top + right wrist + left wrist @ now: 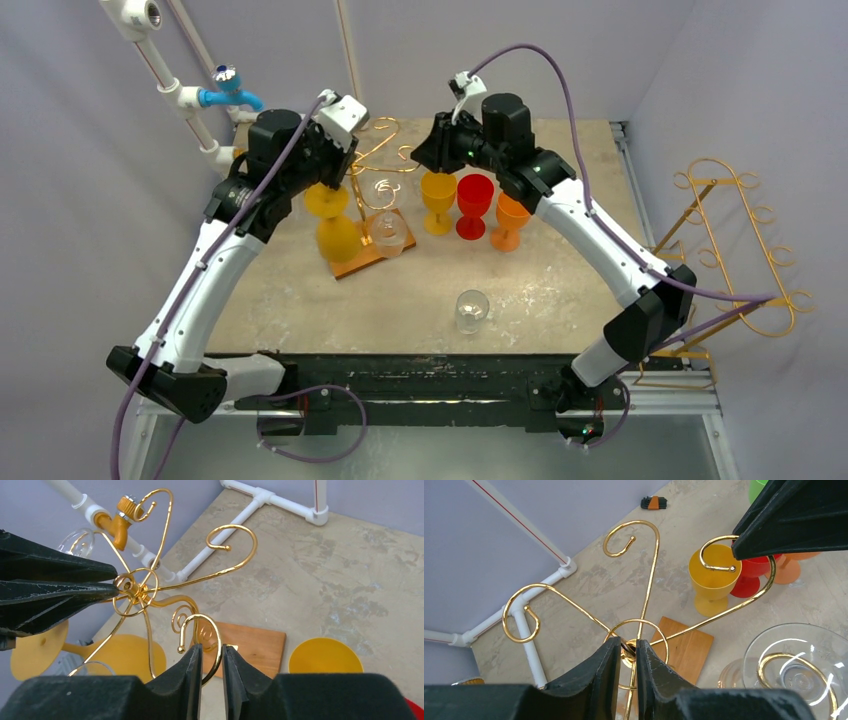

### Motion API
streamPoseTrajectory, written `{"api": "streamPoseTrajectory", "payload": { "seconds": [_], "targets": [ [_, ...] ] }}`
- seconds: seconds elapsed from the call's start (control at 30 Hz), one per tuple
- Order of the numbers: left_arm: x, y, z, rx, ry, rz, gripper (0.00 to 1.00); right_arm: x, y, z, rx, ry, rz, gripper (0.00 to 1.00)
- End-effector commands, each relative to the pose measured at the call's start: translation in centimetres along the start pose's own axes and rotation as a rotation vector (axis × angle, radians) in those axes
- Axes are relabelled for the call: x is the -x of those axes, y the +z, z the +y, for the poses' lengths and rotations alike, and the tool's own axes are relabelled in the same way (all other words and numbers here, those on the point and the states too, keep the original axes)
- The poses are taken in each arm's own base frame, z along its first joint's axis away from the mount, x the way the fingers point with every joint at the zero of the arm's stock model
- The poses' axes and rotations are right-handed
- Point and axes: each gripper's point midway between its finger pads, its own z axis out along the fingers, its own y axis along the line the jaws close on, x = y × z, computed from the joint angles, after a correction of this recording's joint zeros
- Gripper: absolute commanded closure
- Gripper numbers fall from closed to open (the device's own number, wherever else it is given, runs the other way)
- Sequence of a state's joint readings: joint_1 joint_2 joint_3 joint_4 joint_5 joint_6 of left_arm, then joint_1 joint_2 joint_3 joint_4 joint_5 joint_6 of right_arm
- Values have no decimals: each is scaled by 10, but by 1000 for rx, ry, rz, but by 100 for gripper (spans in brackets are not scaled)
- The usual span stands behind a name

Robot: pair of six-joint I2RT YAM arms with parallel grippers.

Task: Place the wine glass upside down on the wine glass rack
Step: Adjust the wine rack at the center of the board.

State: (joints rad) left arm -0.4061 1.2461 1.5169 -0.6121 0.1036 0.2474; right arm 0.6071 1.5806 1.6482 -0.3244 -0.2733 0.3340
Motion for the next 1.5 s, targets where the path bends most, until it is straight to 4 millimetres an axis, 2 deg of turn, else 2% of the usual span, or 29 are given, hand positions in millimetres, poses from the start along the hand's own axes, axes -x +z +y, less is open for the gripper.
{"api": "streamPoseTrajectory", "payload": {
  "seconds": [0.0,0.13,0.33,0.53,0.77,1.13,1.47],
  "targets": [
    [4,-1,0,-2,-12,-8,80,12,-13,18,57,1,-42,79],
    [2,1,1,1,-4,-3,83,12,-16,20,62,23,-47,86],
    [-5,5,1,3,6,15,92,12,-24,13,6,71,-74,88],
    [-13,6,0,9,16,30,95,7,-29,15,-9,118,-92,91],
    [-15,11,5,30,26,34,95,1,-23,33,19,138,-78,94],
    [-22,24,11,56,49,57,97,7,-22,59,36,152,-89,100],
    [-24,28,7,33,58,47,99,-16,-26,69,19,174,-65,100]
  ]
}}
